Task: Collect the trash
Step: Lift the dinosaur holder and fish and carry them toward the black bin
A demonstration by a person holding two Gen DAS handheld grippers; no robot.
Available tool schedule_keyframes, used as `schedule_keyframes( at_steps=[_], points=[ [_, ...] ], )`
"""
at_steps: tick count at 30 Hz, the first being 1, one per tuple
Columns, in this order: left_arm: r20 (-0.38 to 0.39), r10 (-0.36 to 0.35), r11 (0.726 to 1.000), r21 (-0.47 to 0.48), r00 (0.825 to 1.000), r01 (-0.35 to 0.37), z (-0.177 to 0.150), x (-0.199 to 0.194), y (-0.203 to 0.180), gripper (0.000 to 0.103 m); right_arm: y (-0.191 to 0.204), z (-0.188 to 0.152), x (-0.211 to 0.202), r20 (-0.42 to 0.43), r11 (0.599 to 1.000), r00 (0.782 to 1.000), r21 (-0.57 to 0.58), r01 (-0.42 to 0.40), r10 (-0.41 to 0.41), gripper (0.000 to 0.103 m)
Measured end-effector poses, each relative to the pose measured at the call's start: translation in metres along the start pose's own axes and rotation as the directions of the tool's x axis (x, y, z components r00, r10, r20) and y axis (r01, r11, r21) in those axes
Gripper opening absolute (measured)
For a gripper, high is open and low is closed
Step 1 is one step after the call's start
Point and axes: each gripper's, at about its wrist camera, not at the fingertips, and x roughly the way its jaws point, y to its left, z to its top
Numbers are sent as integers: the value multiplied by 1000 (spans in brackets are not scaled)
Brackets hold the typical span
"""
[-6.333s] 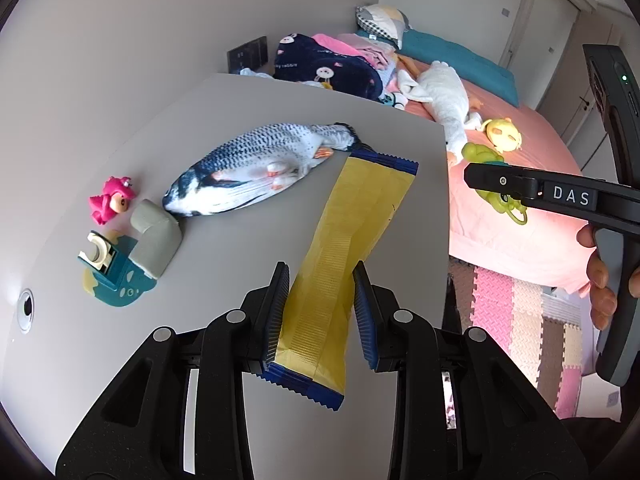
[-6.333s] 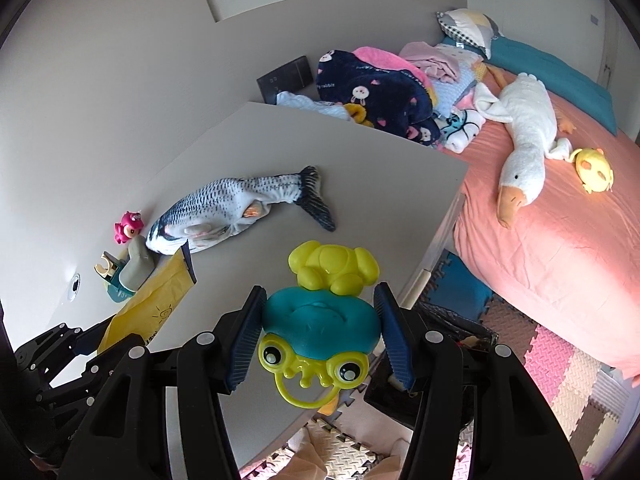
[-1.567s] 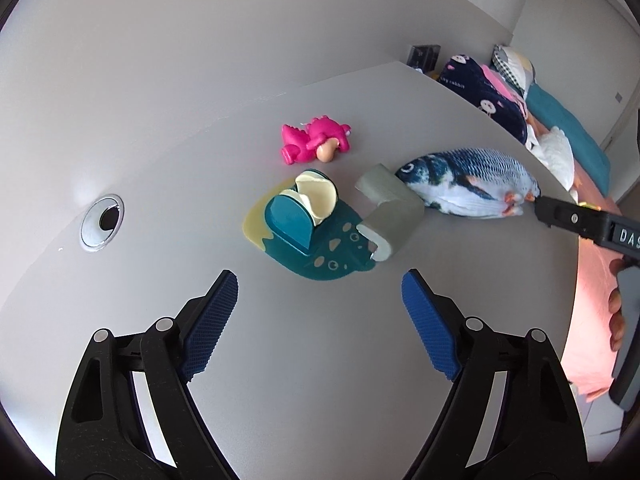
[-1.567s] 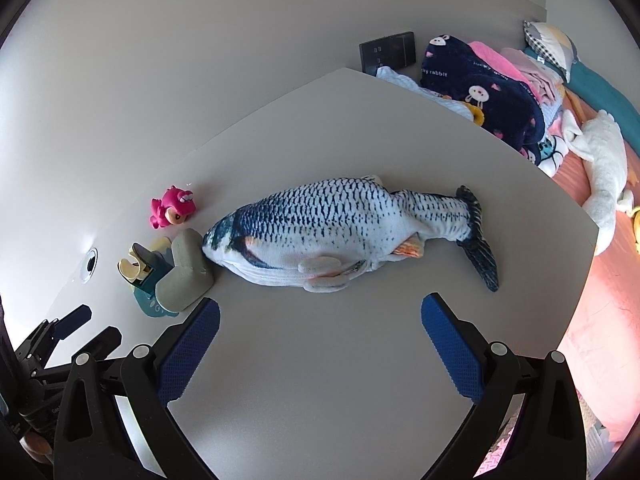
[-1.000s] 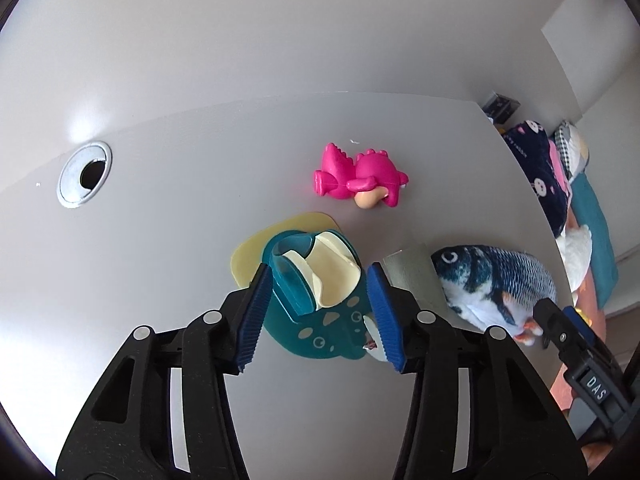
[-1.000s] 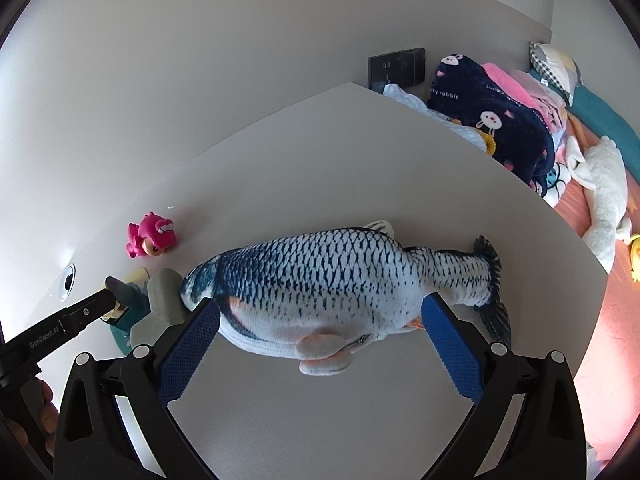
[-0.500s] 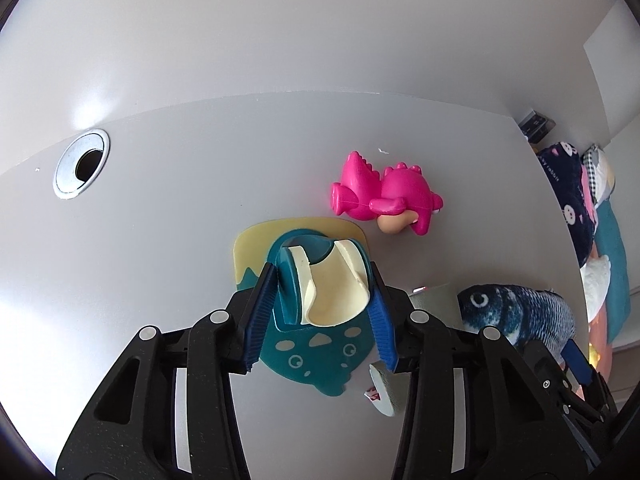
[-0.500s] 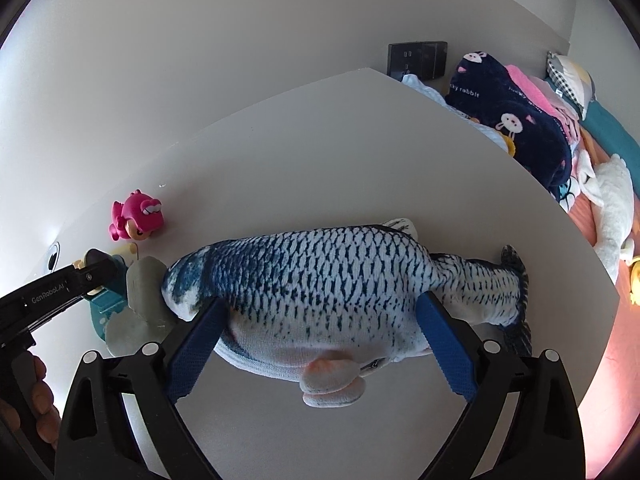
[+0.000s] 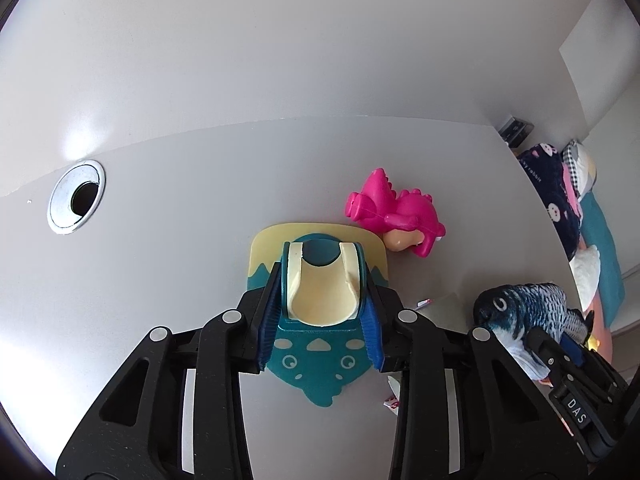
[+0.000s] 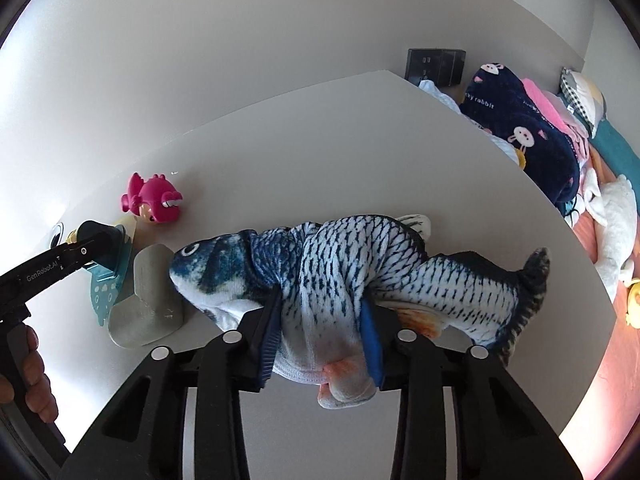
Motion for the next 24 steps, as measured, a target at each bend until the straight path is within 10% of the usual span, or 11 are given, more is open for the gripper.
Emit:
schedule_keyframes(
  at_steps=[24],
  points=[
    [158, -122, 975, 205, 980, 88, -23, -87, -46, 35, -27, -23, -98, 160, 997, 987, 77, 2, -15, 25]
  ],
)
